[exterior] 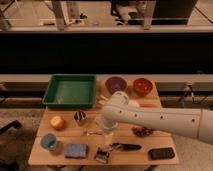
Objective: Place fork in tray
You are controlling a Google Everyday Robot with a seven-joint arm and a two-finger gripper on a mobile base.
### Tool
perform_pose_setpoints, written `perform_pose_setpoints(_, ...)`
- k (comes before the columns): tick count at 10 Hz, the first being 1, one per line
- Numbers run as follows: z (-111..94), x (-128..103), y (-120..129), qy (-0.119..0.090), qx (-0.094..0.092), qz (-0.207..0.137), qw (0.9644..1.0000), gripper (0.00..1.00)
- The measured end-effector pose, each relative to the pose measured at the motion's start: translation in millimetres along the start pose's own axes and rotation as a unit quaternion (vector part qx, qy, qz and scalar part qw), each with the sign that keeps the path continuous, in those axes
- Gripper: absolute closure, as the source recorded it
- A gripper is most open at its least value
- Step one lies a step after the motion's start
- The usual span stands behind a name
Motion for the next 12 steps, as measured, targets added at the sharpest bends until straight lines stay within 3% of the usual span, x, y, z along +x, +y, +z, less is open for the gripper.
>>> perform_pose_setpoints(3,24,-31,-17,-0.001,-0.009,-0.031,0.9995,0.2)
perform_pose_setpoints(5,34,-36,-21,0.0,-0.015,-0.04,0.9991,0.2)
perform_pose_setpoints(7,40,-33,-22,0.002,-0.014,-0.041,0.9991,0.2)
perform_pose_setpoints(12,37,1,-19,0.011,0.003,-0.011,0.9999,0.2)
